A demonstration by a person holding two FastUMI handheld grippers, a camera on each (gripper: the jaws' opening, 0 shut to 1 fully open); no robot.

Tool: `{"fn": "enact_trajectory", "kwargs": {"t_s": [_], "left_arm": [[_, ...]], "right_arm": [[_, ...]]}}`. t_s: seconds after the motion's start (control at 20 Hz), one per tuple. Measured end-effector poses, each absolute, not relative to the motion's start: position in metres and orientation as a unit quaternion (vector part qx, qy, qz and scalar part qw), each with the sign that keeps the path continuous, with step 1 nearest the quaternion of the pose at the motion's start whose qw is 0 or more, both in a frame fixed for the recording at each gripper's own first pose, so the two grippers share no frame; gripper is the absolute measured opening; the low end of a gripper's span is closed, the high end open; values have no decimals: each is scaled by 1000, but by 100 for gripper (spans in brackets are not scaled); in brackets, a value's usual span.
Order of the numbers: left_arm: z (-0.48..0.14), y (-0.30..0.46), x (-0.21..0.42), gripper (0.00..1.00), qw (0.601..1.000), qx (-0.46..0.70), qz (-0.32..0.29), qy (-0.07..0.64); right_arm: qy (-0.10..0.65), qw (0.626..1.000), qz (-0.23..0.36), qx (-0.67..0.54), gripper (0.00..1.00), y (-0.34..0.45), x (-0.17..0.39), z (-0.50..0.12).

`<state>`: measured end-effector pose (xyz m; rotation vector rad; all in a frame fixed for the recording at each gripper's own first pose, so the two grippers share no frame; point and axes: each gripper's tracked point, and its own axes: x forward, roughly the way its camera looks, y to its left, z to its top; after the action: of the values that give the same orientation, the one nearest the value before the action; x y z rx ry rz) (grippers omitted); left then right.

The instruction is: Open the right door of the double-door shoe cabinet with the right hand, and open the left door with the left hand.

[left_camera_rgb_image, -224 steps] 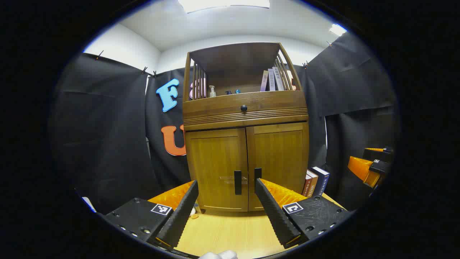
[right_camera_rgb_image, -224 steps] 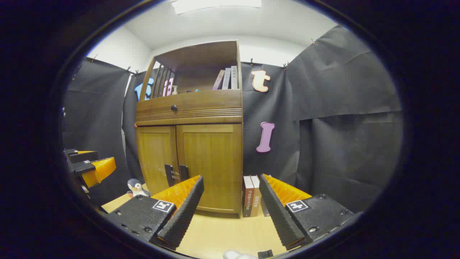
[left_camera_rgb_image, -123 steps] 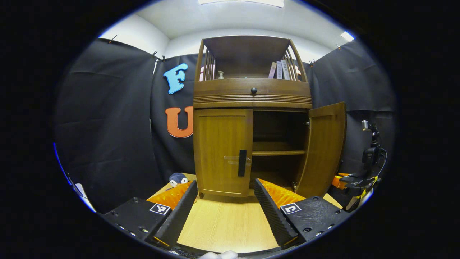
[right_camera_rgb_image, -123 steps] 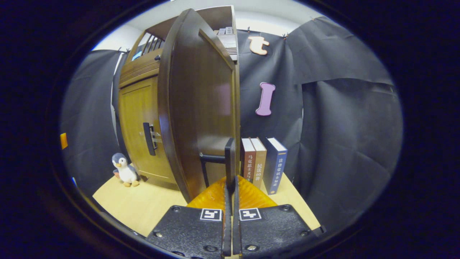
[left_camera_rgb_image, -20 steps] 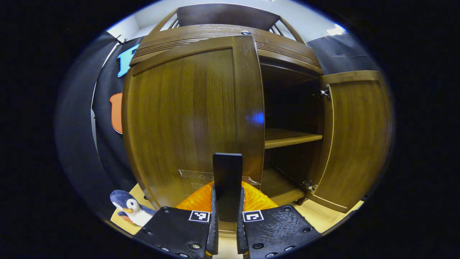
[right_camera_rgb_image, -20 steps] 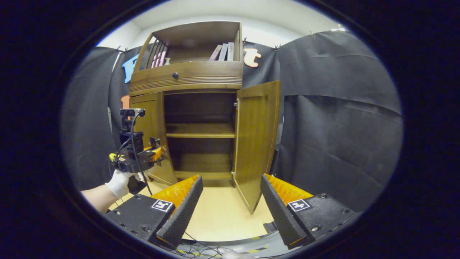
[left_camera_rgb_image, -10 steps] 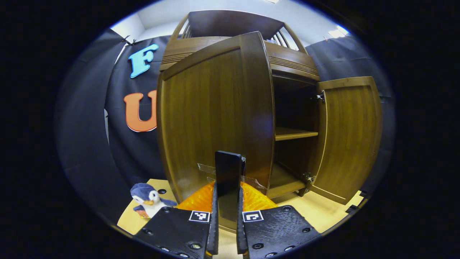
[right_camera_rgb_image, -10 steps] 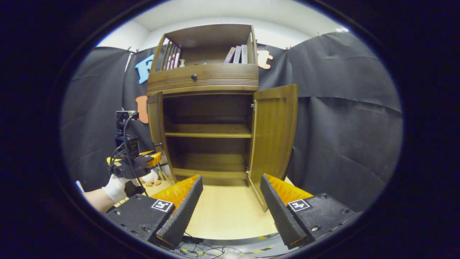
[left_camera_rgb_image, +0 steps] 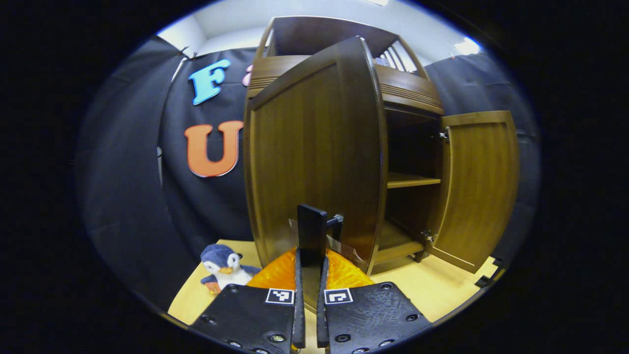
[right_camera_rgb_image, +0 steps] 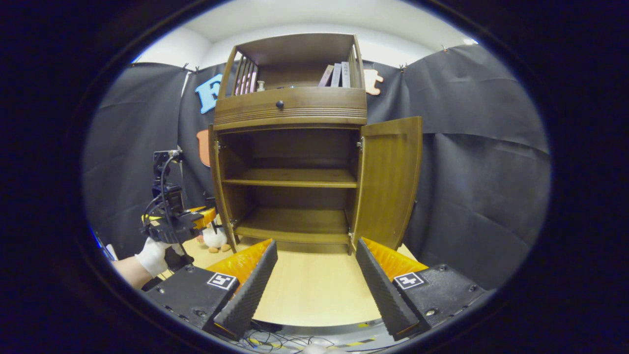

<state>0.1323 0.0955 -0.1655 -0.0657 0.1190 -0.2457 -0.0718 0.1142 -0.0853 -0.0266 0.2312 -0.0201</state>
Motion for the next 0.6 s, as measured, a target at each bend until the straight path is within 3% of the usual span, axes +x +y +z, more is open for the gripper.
{"fn": "enact_trajectory", "kwargs": {"t_s": [0.6], "left_arm": [[-172, 164, 124, 2, 994, -37, -80, 59]], "right_arm": [[120, 993, 12, -13, 100, 129, -66, -90]]}}
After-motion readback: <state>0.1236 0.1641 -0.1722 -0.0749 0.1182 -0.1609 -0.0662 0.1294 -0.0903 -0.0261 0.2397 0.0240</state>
